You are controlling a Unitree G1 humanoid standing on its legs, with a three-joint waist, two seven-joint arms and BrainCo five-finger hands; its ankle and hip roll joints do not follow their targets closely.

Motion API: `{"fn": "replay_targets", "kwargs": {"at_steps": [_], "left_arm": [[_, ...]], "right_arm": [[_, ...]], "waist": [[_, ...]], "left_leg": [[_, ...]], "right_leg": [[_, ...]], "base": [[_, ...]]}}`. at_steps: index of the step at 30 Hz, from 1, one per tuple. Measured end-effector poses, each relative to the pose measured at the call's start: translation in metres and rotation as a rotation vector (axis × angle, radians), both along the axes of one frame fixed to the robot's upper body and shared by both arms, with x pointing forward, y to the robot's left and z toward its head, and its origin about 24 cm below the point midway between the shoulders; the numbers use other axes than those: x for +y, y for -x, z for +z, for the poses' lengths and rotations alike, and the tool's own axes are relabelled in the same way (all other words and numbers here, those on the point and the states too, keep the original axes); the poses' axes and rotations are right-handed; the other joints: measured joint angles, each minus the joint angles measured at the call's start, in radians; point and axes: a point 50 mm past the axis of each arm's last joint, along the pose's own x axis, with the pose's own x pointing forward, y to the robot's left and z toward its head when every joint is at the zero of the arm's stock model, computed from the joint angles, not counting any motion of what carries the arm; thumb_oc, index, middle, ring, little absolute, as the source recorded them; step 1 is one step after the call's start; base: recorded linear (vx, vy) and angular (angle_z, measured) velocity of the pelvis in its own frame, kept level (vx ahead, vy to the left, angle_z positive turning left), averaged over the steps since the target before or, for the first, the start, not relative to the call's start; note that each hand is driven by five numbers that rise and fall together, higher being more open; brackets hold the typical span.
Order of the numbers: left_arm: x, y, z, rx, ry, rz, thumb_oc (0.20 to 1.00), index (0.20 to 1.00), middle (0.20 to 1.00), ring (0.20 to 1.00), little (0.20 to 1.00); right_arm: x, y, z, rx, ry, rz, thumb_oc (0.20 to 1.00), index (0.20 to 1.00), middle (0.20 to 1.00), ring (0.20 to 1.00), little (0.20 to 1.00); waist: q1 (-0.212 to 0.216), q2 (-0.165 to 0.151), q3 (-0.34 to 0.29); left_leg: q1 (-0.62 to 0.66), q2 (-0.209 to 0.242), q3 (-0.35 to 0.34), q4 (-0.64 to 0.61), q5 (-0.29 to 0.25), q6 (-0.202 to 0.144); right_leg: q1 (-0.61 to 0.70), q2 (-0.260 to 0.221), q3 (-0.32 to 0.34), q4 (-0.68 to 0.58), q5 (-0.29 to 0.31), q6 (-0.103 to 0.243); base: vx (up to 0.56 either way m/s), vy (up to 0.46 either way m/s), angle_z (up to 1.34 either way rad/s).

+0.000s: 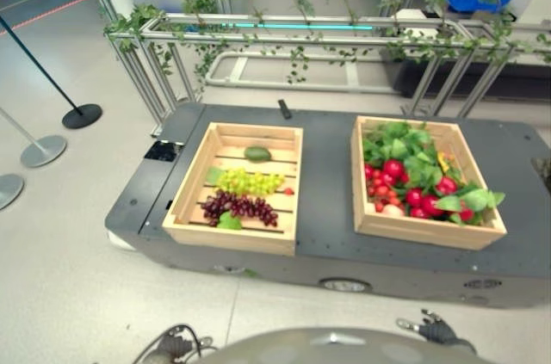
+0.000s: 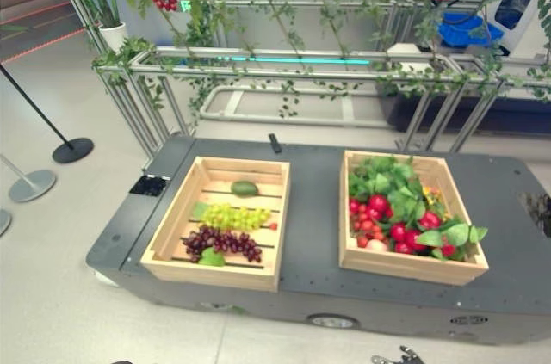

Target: Pick up the fruits from the basket on one side to the basket on the other side

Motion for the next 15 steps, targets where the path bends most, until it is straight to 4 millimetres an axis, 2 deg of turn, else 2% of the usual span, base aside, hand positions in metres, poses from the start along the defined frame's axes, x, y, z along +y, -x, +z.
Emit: {"fn": "replay_targets", "kwargs": {"at_steps": [8,12,15], "left_arm": [[0.000,-0.001,0.000,-0.003,-0.001,0.000,1.000,1.000,1.000,1.000,1.000],[0.002,-0.008,0.002,-0.021,-0.006,0.002,1.000,1.000,1.000,1.000,1.000],[0.002,-0.022,0.003,-0.063,-0.003,0.038,1.000,1.000,1.000,1.000,1.000]], "right_arm": [[0.000,-0.001,0.000,-0.003,-0.001,0.001,1.000,1.000,1.000,1.000,1.000],[0.000,-0.009,0.002,-0.028,-0.002,0.010,1.000,1.000,1.000,1.000,1.000],[-0.008,-0.022,0.008,-0.059,0.022,0.017,1.000,1.000,1.000,1.000,1.000]], "waist": [[-0.002,-0.012,0.009],[0.001,-0.017,0.037],[0.002,-0.023,0.080]], "left_leg": [[-0.014,0.017,0.013,0.006,-0.007,-0.011],[-0.067,0.035,0.018,0.098,-0.027,-0.027],[-0.137,0.042,0.009,0.200,-0.026,-0.034]], "right_leg": [[-0.012,0.013,0.006,0.004,-0.006,-0.009],[-0.035,0.024,0.014,0.023,-0.016,-0.025],[-0.063,0.013,0.004,0.041,-0.032,-0.048]], "base": [[-0.04,-0.085,-0.03],[-0.09,-0.080,-0.03],[-0.07,0.027,0.09]]}}
